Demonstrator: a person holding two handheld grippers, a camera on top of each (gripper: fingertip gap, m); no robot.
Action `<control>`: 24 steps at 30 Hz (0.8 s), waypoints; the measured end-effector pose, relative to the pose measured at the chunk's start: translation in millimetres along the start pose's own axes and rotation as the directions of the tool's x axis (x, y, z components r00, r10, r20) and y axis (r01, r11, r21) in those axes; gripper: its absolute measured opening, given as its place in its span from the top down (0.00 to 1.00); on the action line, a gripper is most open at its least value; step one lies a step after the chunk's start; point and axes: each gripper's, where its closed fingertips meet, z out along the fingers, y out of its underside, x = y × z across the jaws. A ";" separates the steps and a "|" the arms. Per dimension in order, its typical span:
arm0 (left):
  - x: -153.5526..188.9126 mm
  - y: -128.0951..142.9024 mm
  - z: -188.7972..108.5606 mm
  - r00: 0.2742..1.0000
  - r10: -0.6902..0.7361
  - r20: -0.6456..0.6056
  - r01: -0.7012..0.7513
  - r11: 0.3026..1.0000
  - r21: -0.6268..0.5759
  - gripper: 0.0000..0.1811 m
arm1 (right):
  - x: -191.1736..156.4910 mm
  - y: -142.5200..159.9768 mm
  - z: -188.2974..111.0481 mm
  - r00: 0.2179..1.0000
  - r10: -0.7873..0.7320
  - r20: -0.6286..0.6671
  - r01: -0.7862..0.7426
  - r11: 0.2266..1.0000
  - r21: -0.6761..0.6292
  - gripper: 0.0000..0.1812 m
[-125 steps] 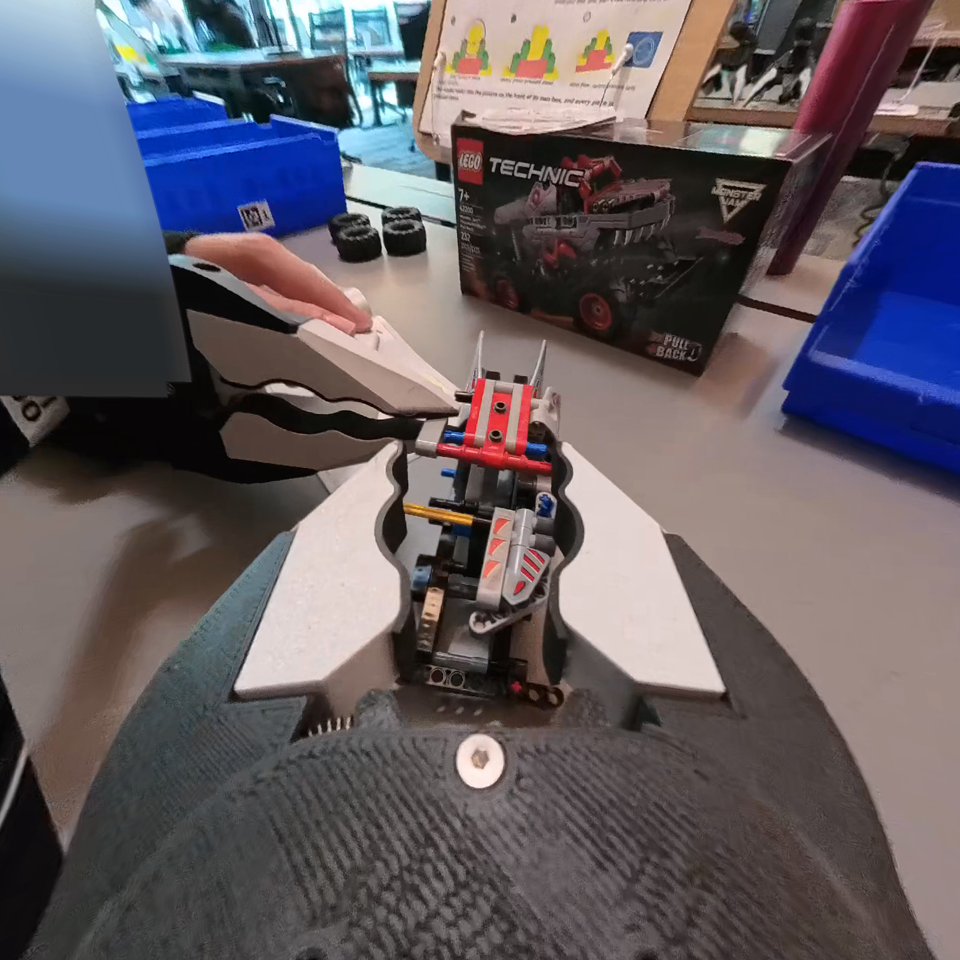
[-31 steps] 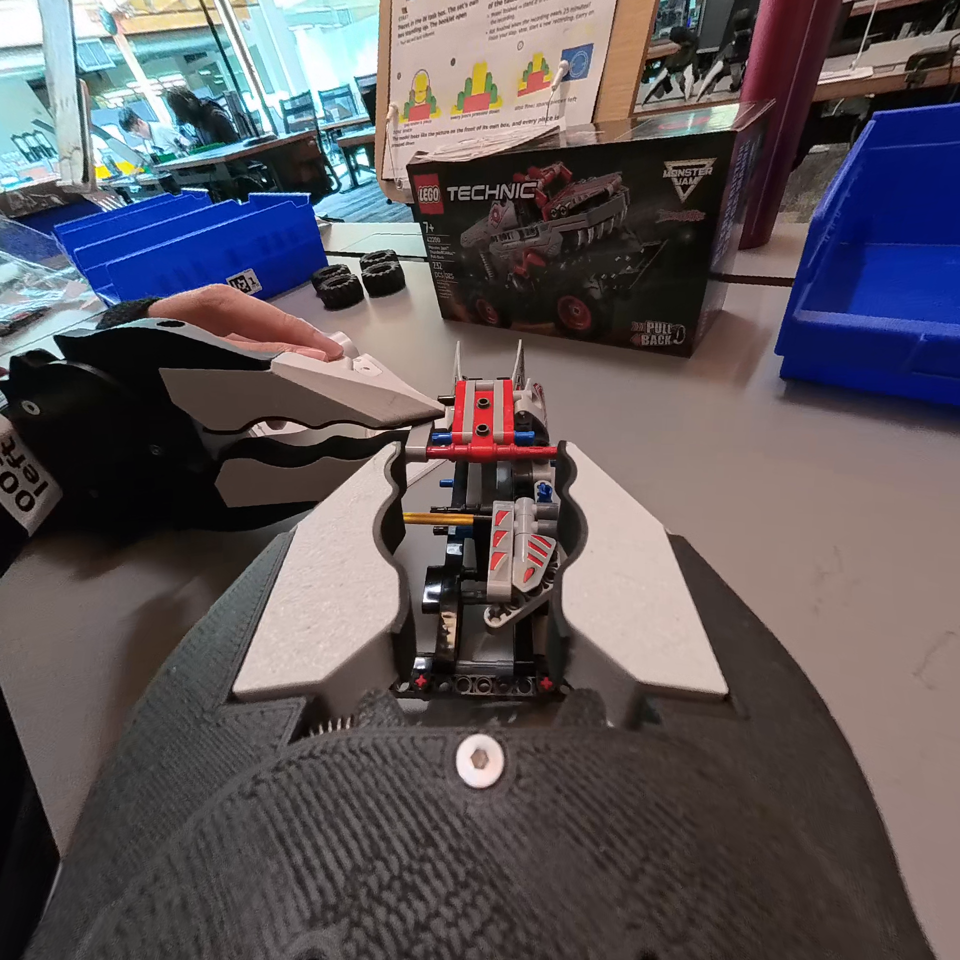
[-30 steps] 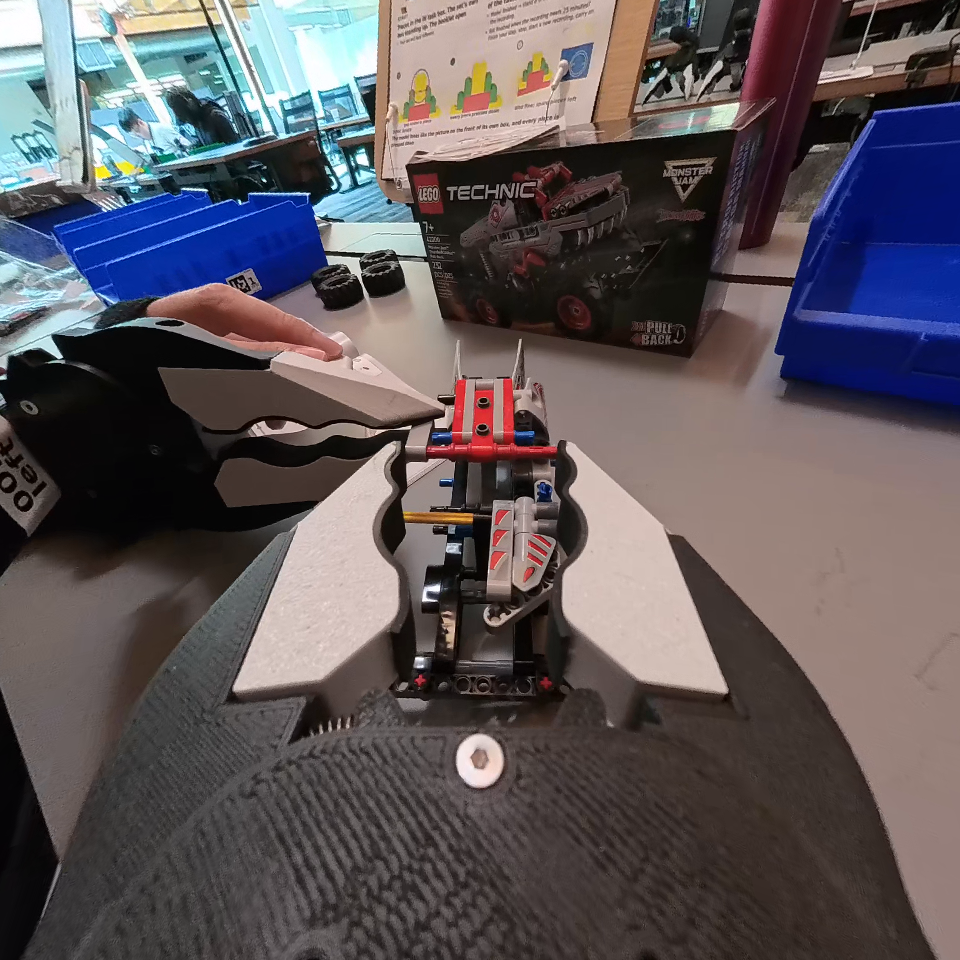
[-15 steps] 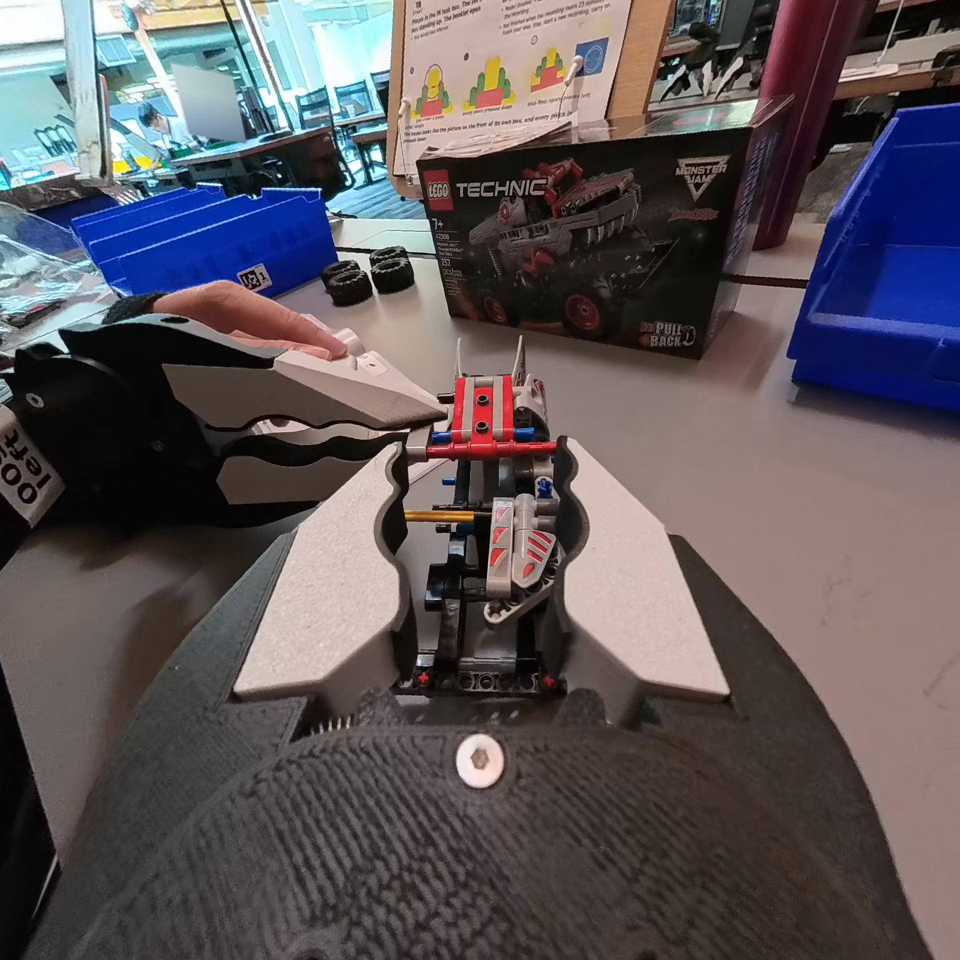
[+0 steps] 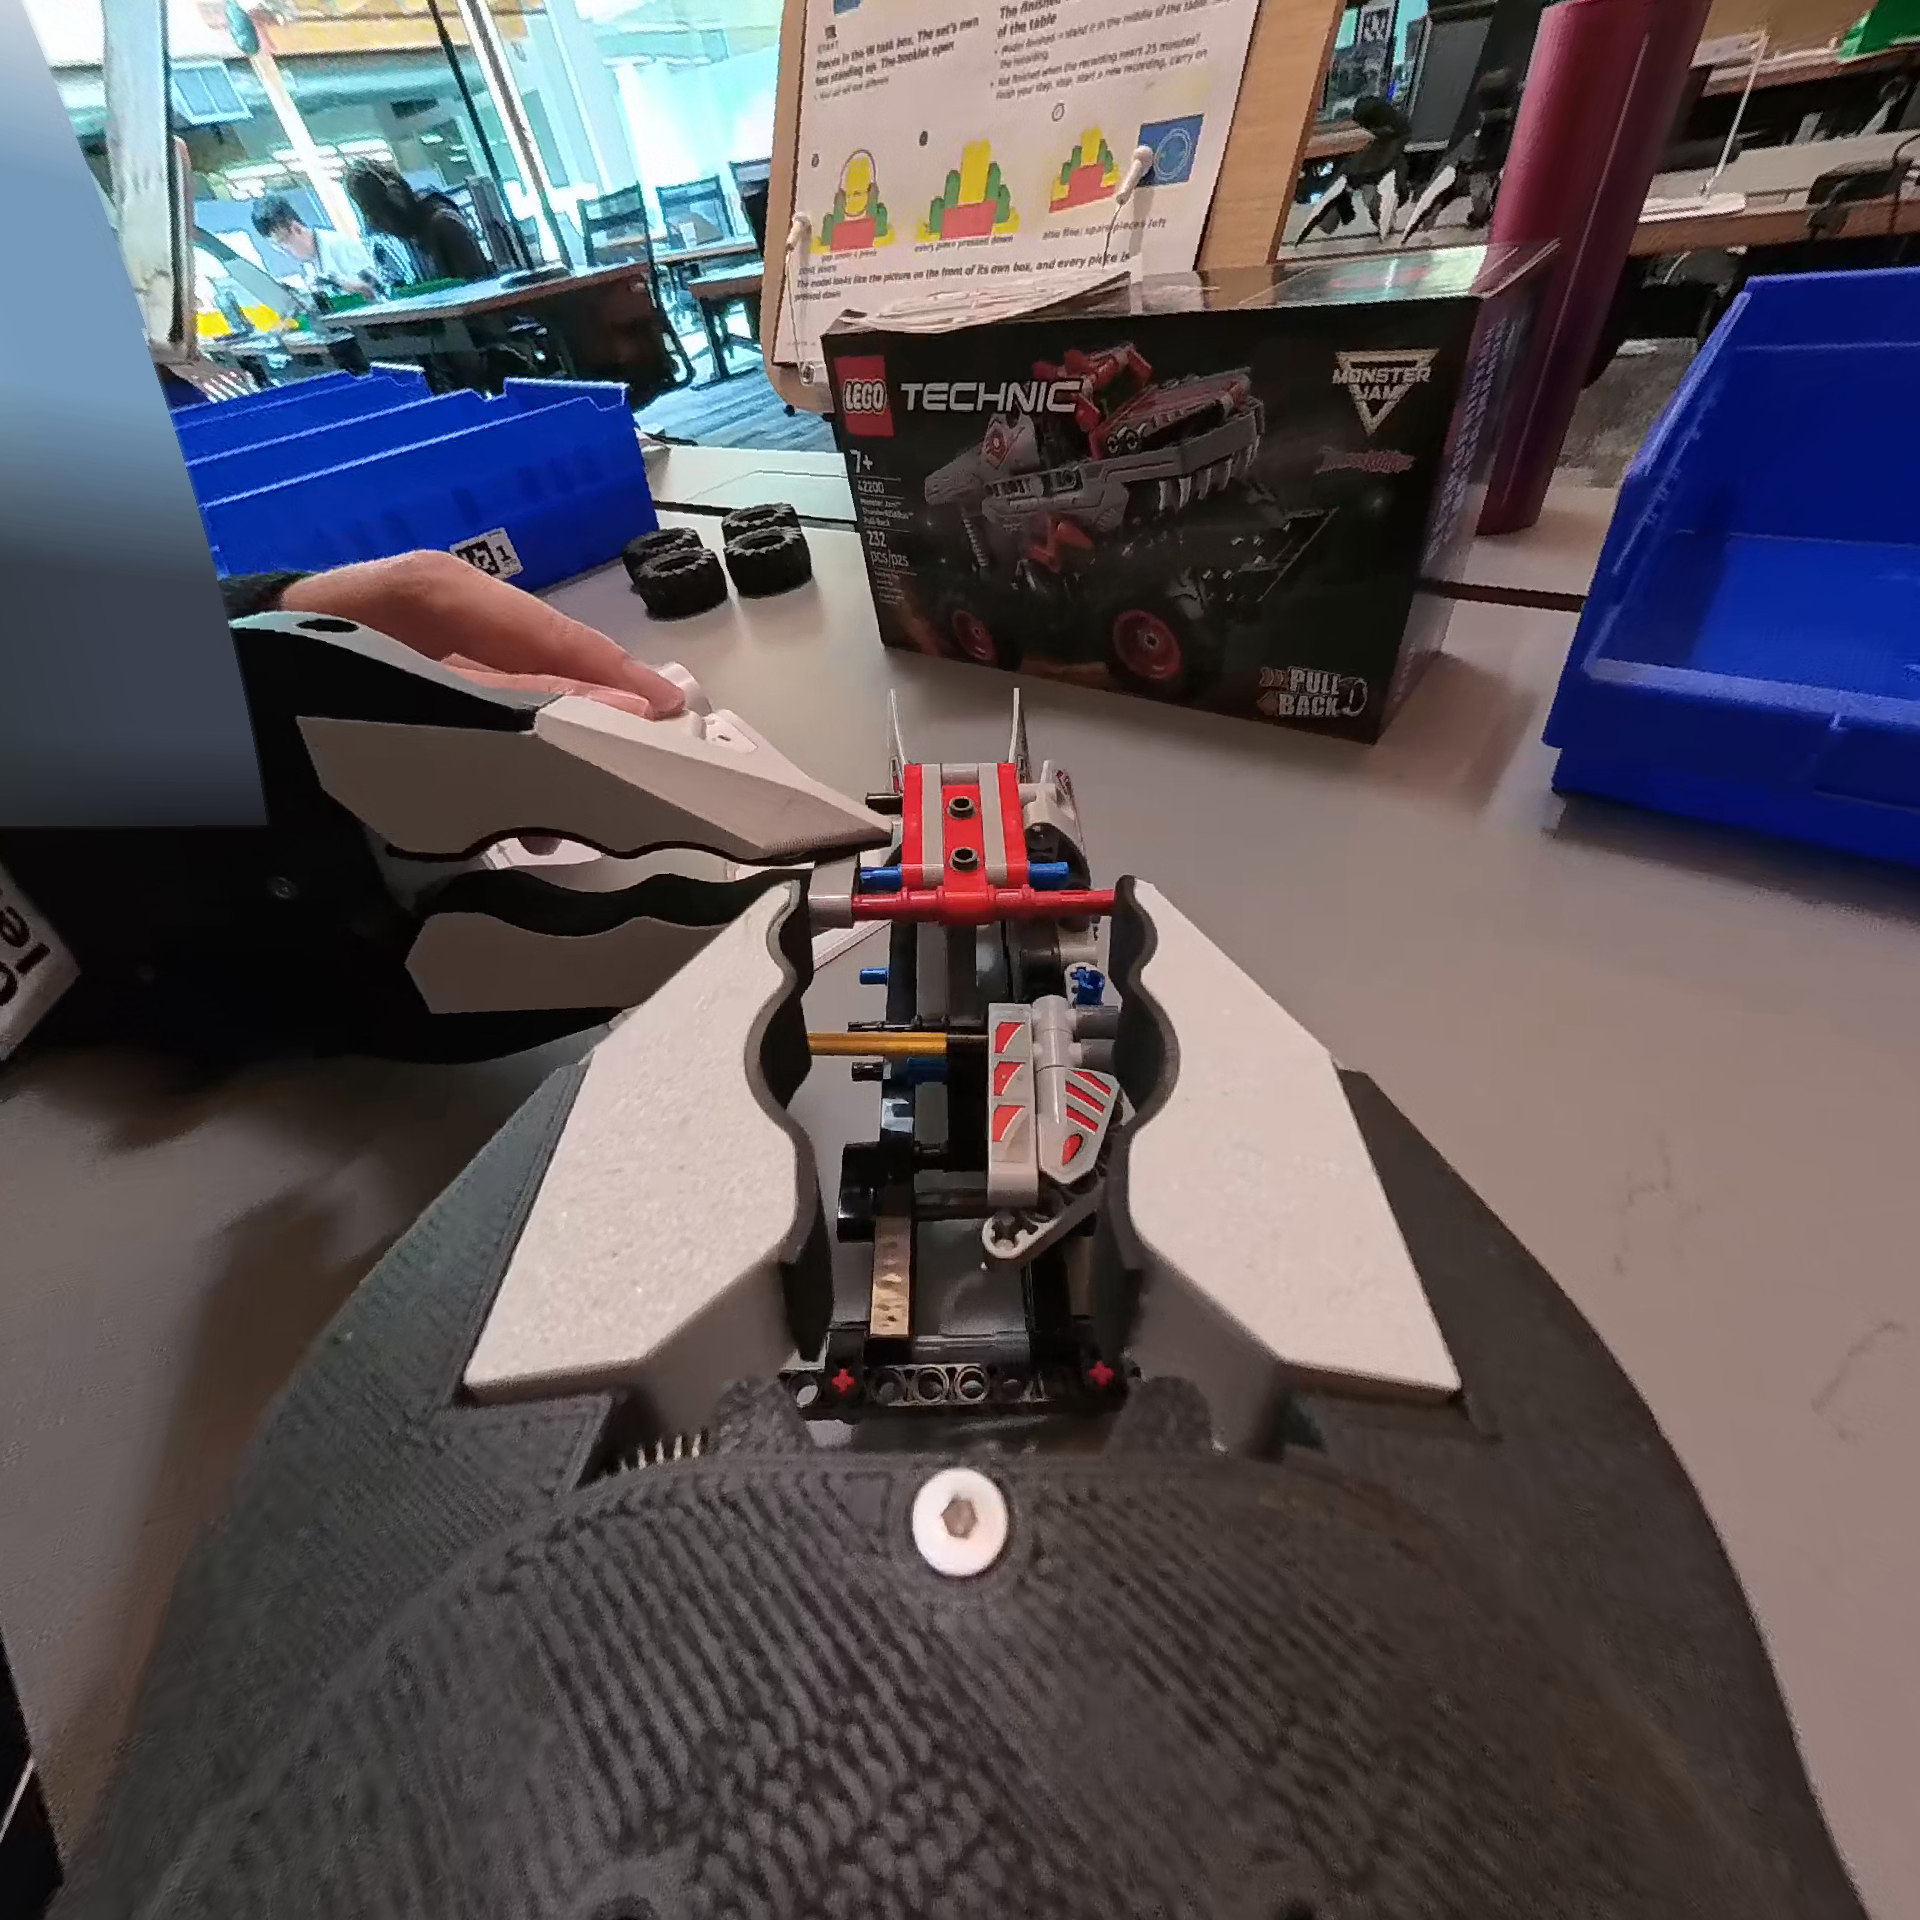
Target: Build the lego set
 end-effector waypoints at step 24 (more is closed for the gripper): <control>-9.1 1.9 -18.6 0.671 -0.440 -0.596 0.568 0.822 0.033 0.77 | -3.7 2.2 -2.5 0.994 -0.019 0.106 0.017 1.000 0.023 0.69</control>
